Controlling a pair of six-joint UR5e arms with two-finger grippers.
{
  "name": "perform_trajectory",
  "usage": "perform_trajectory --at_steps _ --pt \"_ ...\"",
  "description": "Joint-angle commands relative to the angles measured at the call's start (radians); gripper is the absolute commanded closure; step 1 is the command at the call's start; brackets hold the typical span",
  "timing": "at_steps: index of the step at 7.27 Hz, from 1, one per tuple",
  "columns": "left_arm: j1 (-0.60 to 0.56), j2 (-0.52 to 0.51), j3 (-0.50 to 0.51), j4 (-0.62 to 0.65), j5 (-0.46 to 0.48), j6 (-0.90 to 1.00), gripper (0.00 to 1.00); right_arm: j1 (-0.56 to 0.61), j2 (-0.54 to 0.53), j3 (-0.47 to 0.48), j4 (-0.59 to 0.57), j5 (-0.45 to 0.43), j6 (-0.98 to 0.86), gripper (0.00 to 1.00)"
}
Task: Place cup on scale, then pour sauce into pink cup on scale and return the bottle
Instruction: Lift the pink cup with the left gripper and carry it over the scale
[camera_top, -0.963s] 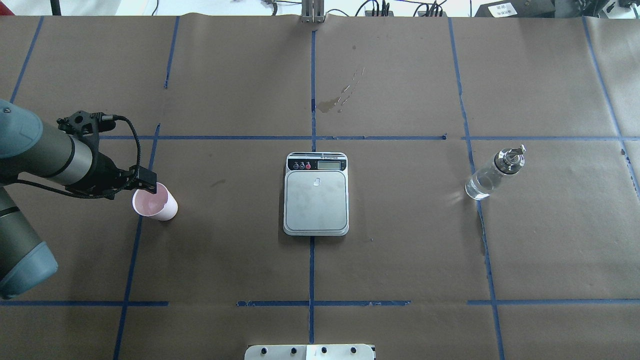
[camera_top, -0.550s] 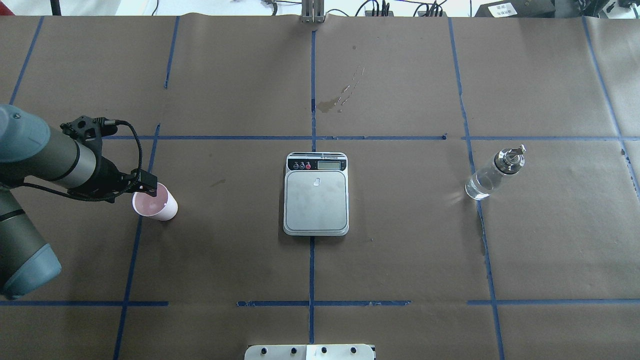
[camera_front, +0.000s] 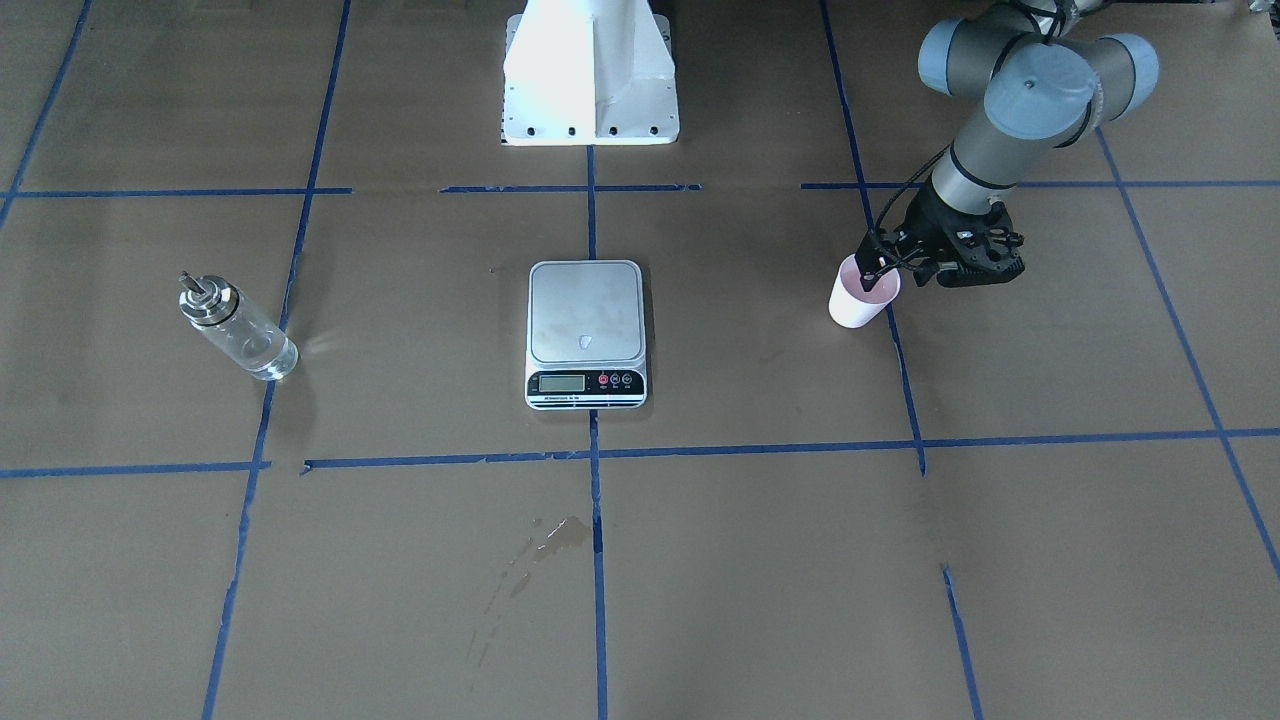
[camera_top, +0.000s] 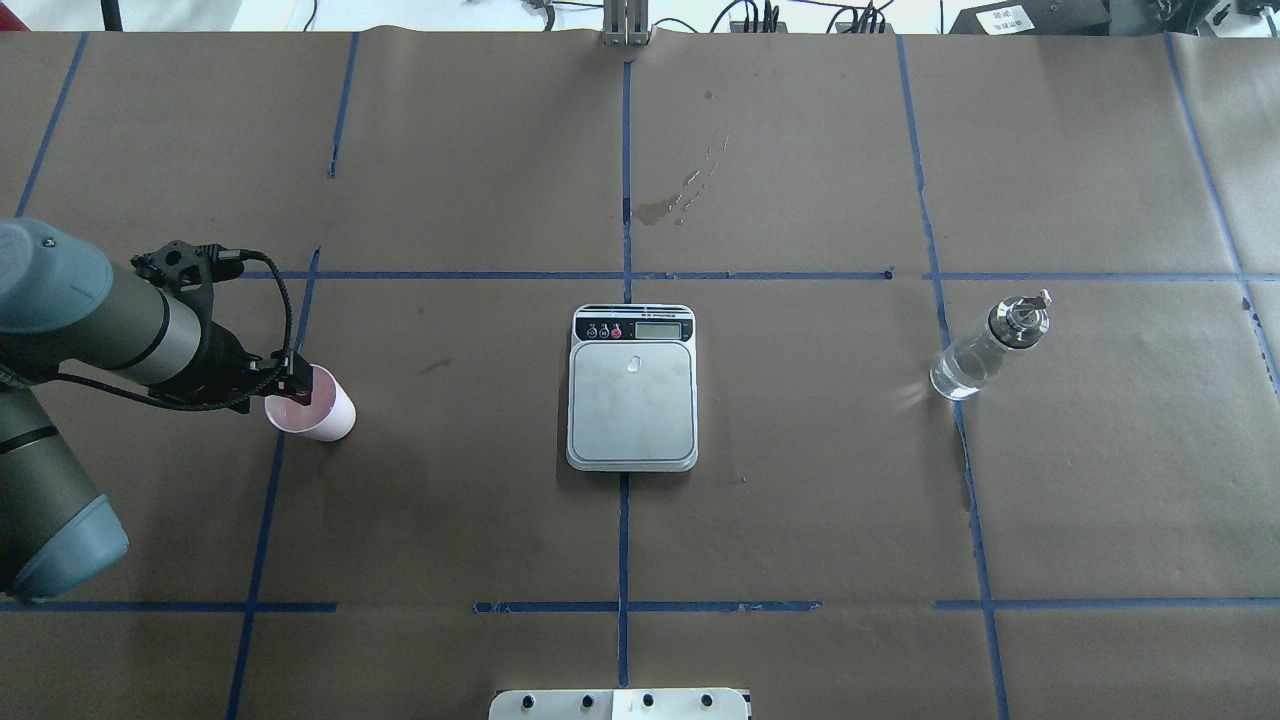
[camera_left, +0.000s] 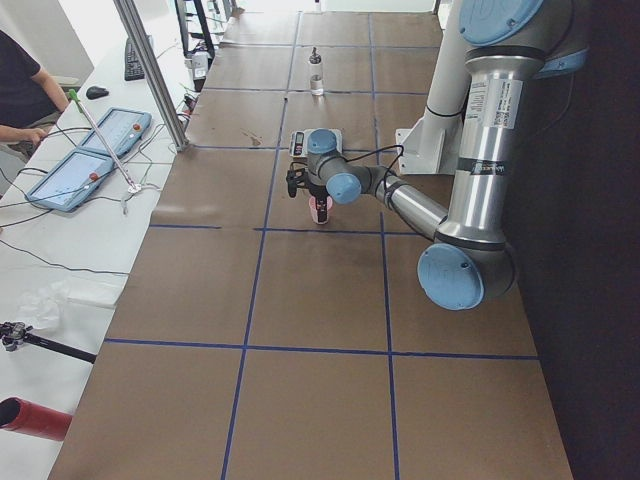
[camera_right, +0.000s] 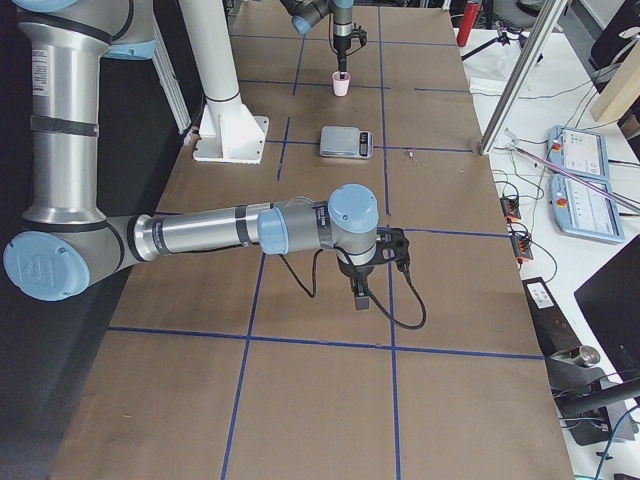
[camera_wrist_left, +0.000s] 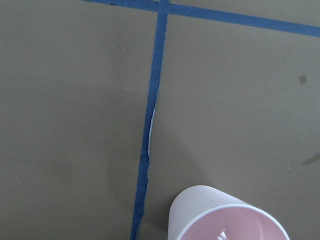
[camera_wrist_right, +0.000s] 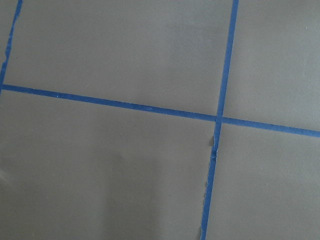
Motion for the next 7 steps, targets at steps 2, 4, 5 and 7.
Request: perform_trajectory --at_steps 2,4,5,7 --pt "0.005 0.0 0.002 0.008 0.006 0.0 1.0 0.0 -0.003 0.002 -0.002 0.002 -0.001 0.0" --pt "-0.019 0.003 -0.08 0.043 -0.002 -0.006 1.0 0.002 -0.004 0.003 -0.002 0.002 -0.001 0.0" --pt "-0.05 -0.021 -0.128 0.139 -0.005 -0.002 1.0 0.002 -0.004 0.005 -0.002 0.002 -0.001 0.0" --pt "-0.045 -0.258 -0.131 0.397 -0.006 -0.04 1.0 0.002 -0.004 0.014 -0.008 0.002 -0.001 0.0"
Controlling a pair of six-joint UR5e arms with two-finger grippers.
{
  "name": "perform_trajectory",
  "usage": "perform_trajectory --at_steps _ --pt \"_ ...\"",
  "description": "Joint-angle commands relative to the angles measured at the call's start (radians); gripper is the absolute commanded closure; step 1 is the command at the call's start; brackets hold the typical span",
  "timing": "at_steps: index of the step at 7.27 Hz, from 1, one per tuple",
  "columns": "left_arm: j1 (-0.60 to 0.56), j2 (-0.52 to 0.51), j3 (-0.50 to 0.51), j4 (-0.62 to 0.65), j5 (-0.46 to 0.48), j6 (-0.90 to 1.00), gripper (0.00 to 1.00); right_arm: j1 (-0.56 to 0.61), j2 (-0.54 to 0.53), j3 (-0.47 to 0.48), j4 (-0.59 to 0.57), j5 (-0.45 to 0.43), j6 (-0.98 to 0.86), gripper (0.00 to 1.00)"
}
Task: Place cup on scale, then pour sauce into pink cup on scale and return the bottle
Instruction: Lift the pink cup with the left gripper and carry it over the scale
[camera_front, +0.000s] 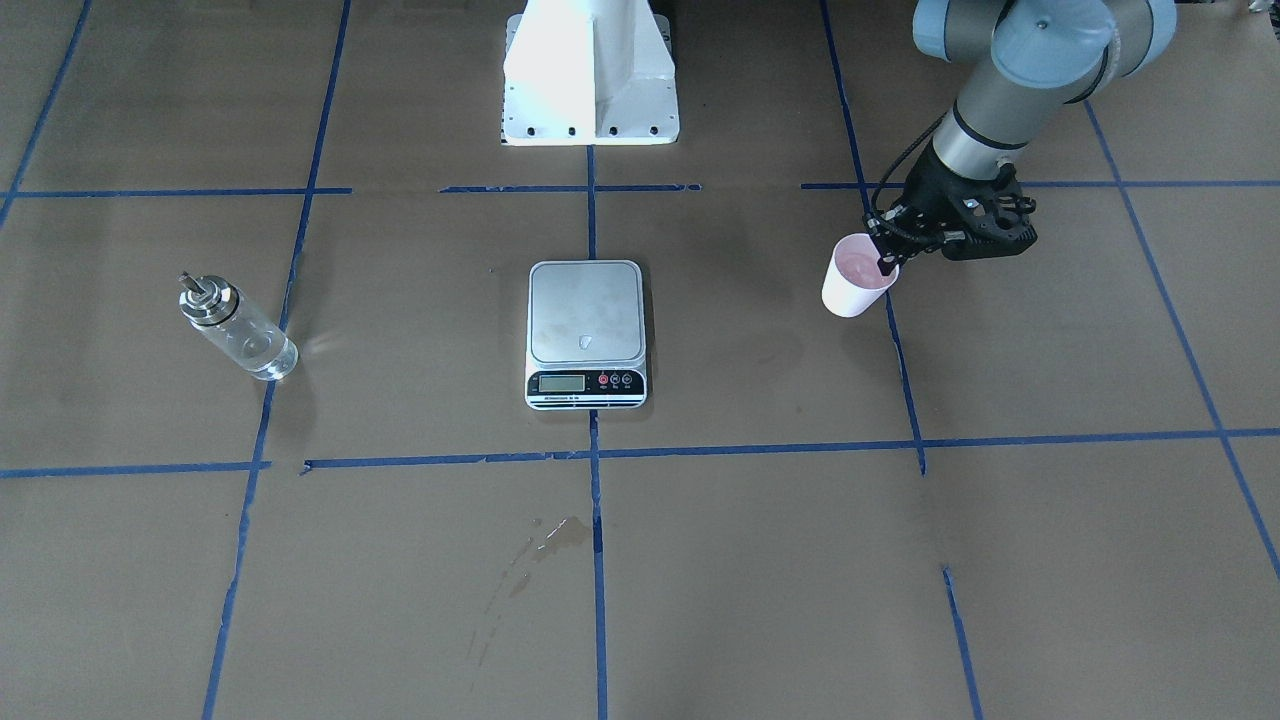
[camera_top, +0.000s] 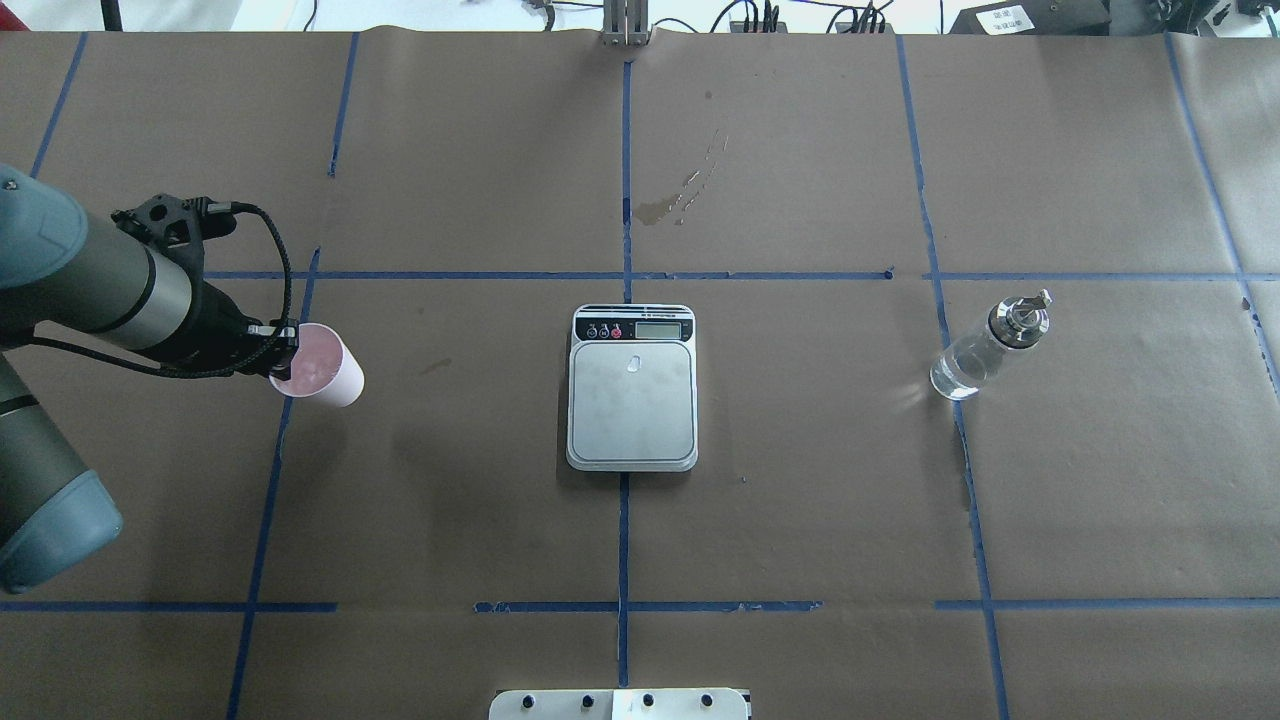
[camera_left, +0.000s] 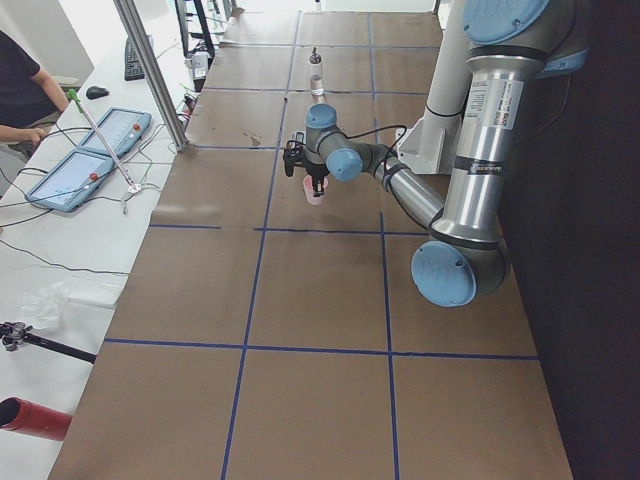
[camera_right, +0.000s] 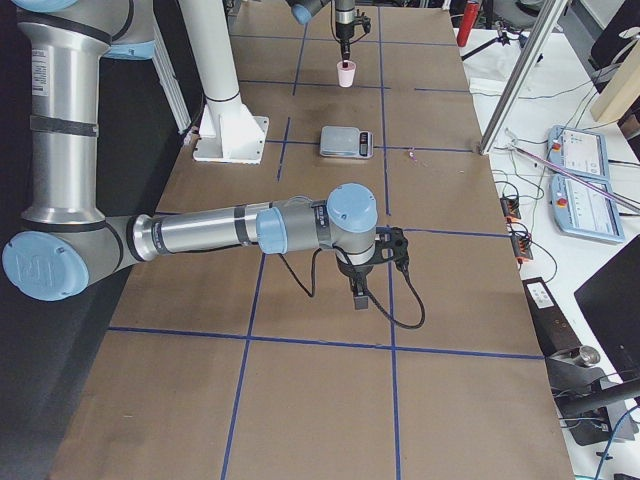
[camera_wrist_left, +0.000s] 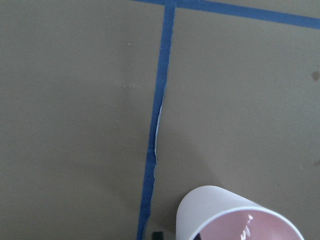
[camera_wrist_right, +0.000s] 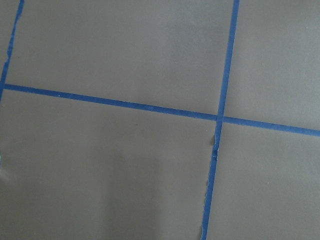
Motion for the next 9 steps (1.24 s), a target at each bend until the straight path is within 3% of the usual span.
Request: perform_trajectory --at_steps 1,2,4,5,9 --pt "0.009 -0.291 0.008 0.292 0.0 -0.148 1.0 0.0 -0.005 0.025 -0.008 0.0 0.001 0.0" --pt "0.046 -0.405 0.069 0.301 0.0 -0.298 1.0 0.0 -0.006 0.028 -0.008 0.0 0.002 0.0" --pt "0.135 -0.649 0.315 0.278 0.026 -0.512 1.0 0.0 -0.006 0.031 -0.008 0.0 0.003 0.0" --pt "0.206 -0.665 0.354 0.229 0.113 -0.569 1.0 0.0 -0.006 0.034 -0.008 0.002 0.008 0.0" --pt "0.23 -0.648 0.392 0.19 0.125 -0.577 1.0 0.0 -0.005 0.041 -0.008 0.005 0.02 0.0"
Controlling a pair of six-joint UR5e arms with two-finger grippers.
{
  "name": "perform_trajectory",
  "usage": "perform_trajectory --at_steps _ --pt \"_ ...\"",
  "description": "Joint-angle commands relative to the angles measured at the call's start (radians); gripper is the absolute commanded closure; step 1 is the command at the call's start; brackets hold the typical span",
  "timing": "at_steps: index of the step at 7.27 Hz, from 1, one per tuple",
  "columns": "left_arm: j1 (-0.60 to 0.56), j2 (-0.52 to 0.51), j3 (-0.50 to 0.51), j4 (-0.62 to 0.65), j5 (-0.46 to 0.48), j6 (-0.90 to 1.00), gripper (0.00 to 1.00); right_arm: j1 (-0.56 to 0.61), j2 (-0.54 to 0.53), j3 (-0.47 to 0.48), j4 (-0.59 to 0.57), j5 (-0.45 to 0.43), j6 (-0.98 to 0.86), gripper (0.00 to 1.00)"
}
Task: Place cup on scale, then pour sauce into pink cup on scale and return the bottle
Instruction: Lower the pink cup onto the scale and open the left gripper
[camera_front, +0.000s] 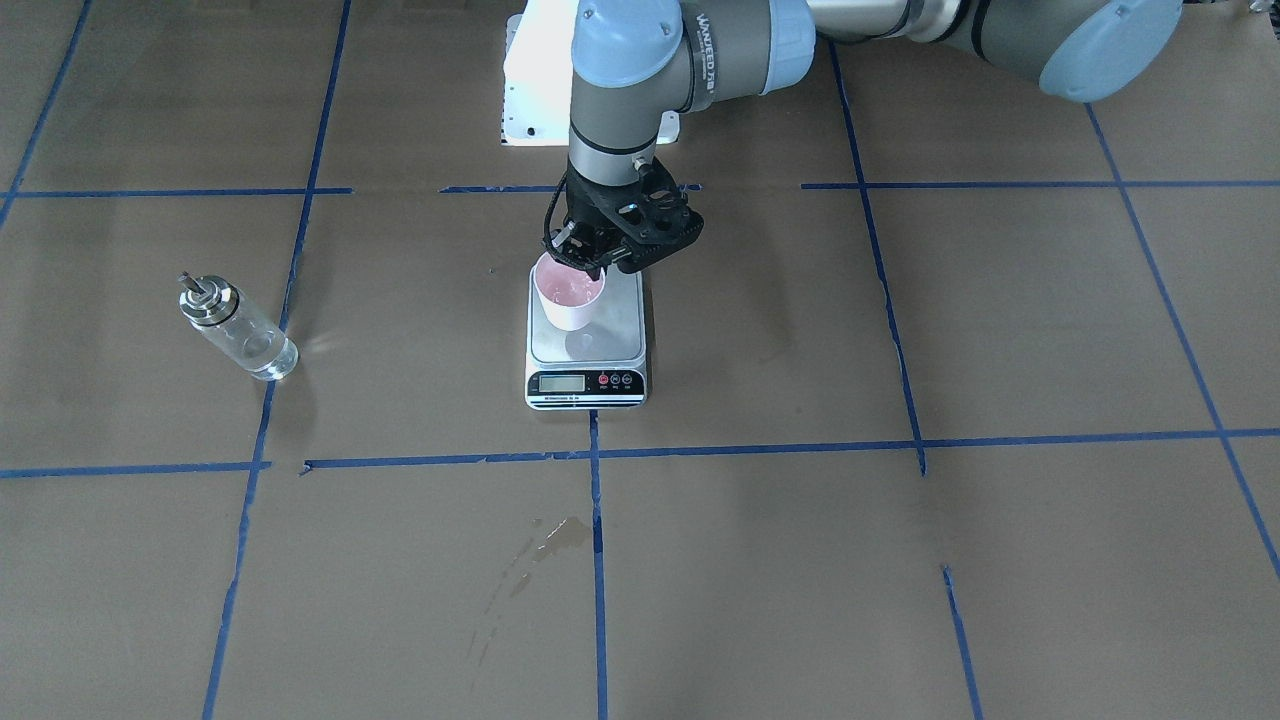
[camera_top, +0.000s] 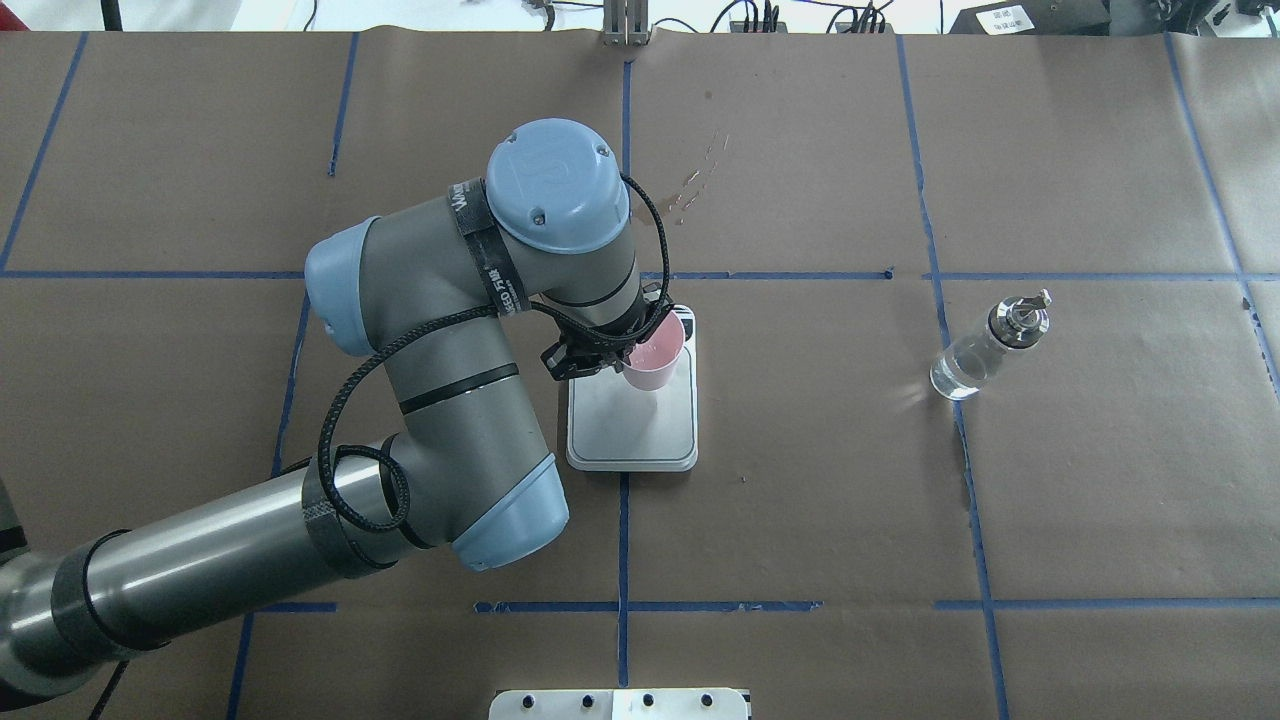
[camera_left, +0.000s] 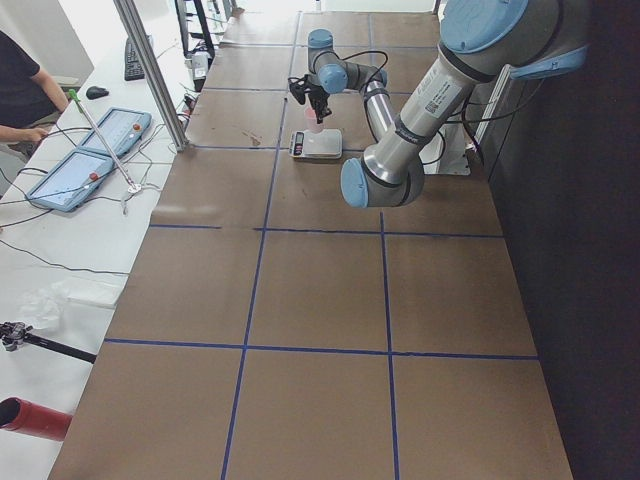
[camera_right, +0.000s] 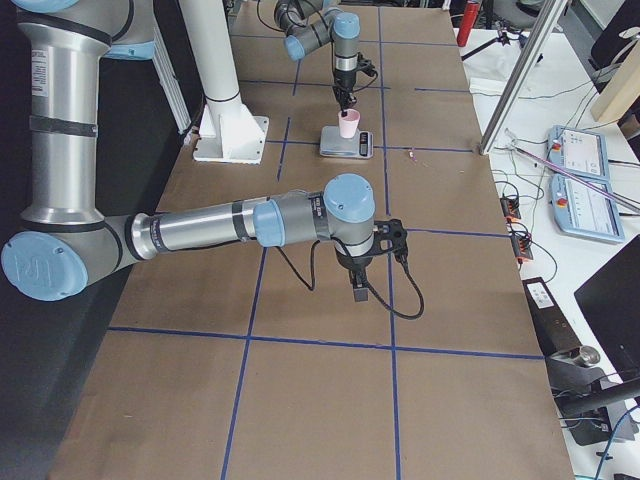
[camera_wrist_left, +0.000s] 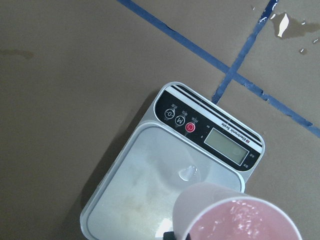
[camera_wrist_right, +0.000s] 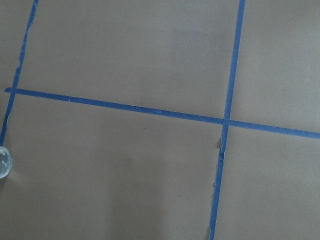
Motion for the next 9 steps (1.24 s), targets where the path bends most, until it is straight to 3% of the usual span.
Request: perform_trajectory --at_steps 1,5,6,7,9 --pt "0.003 0.012 0.002 -0.005 0.001 0.008 1.0 0.0 0.0 0.004 0.0 0.002 0.001 0.0" --pt "0.019 0.055 -0.003 -0.062 0.0 0.036 1.0 0.0 0.0 0.002 0.0 0.021 0.001 0.0" --pt "0.02 0.055 -0.004 -0.063 0.0 0.039 0.89 0.0 0.0 0.002 0.0 0.021 0.001 0.0" --pt "0.02 0.066 -0.011 -0.062 -0.002 0.092 0.06 0.0 0.002 0.002 0.0 0.021 0.001 0.0" --pt "0.02 0.071 -0.018 -0.06 -0.003 0.109 0.01 0.0 0.003 0.004 0.0 0.021 0.001 0.0"
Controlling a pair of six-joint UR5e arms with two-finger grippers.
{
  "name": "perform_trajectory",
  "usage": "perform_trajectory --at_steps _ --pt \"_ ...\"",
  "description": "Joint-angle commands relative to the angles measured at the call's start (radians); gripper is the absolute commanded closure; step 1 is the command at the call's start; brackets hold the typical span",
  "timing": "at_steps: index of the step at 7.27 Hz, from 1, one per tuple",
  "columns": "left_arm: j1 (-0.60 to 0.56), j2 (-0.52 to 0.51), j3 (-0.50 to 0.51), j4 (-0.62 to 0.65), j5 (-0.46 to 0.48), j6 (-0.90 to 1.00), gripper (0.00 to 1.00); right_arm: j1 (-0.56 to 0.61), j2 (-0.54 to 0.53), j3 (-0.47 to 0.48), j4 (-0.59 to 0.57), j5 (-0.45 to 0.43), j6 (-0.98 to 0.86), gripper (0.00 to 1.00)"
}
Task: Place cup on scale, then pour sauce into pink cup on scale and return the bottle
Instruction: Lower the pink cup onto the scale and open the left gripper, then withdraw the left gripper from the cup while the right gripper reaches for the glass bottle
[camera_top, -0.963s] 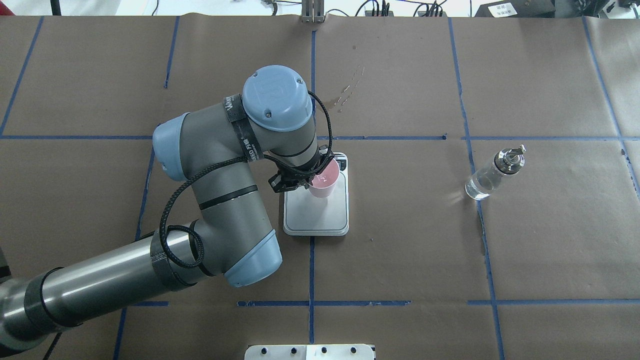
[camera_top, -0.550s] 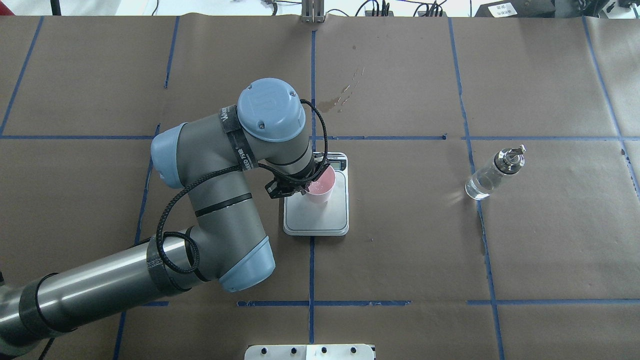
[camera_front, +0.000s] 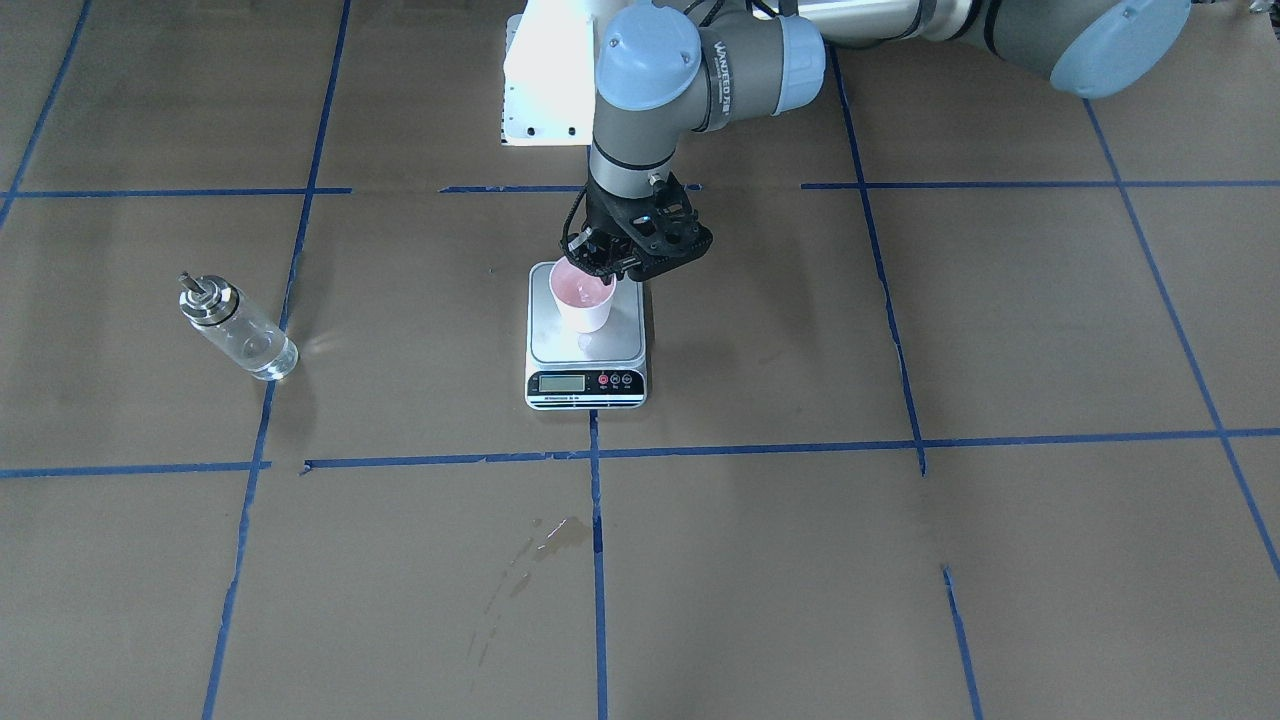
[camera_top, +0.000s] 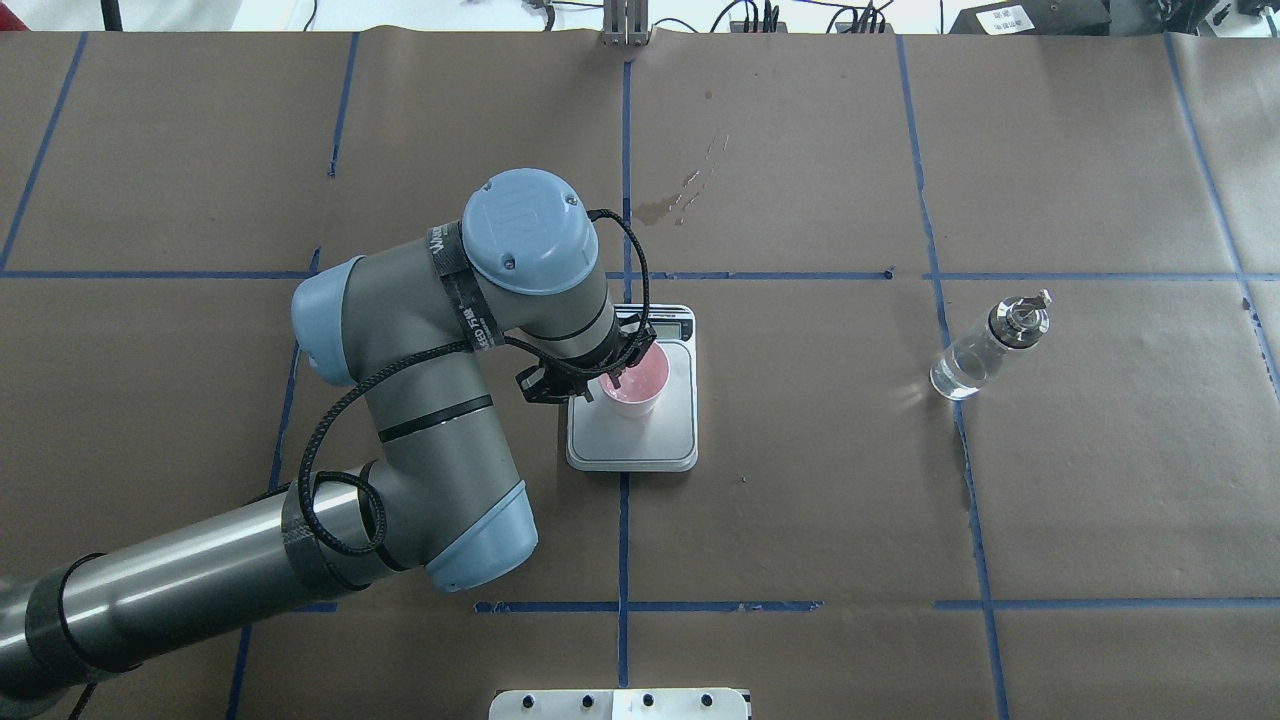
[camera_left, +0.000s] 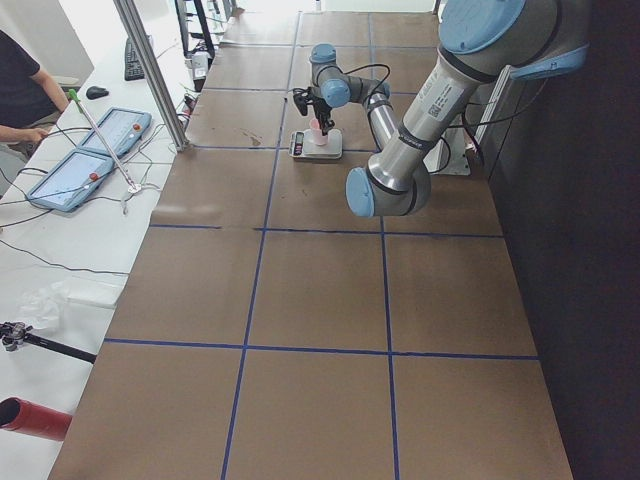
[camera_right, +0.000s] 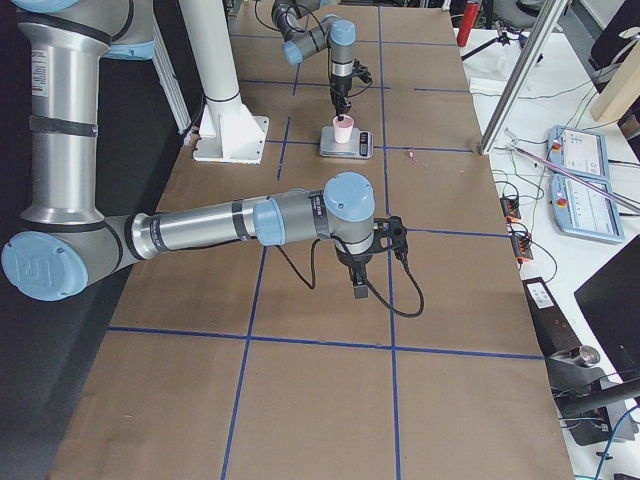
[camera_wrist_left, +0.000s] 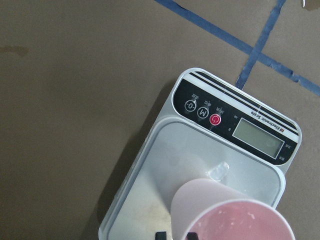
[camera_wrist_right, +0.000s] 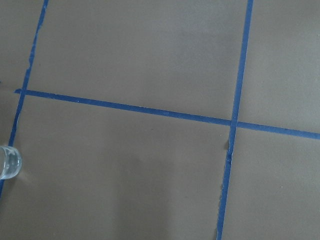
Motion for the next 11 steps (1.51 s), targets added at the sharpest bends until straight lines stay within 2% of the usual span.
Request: perform_trajectory --at_steps 1,3,4,5,7,8,10,11 --pt "-0.001 0.006 -0.046 0.01 0.0 0.018 0.0 0.0 0.001 0.004 0.0 0.003 0.001 0.0" --pt "-0.005 0.006 -0.13 0.064 -0.001 0.053 0.0 -0.023 -0.003 0.07 0.0 0.006 0.11 0.0" --pt "-0.011 0.005 -0.173 0.104 -0.001 0.054 0.0 -0.091 -0.05 0.168 0.0 -0.009 0.244 0.01" --pt "-0.024 0.003 -0.191 0.119 -0.003 0.056 0.0 -0.188 -0.081 0.292 0.002 -0.061 0.42 0.01" --pt "-0.113 0.012 -0.211 0.138 -0.072 0.148 0.0 -0.407 -0.103 0.478 0.009 -0.167 0.785 0.0" --pt "-0.156 0.021 -0.227 0.167 -0.098 0.197 0.0 -0.534 -0.103 0.541 0.027 -0.275 0.934 0.0" --pt "-0.219 0.093 -0.327 0.205 -0.106 0.304 0.0 -0.848 -0.114 0.547 0.211 -0.598 1.226 0.0" --pt "-0.269 0.13 -0.352 0.205 -0.138 0.371 0.0 -0.967 -0.117 0.547 0.234 -0.741 1.286 0.0"
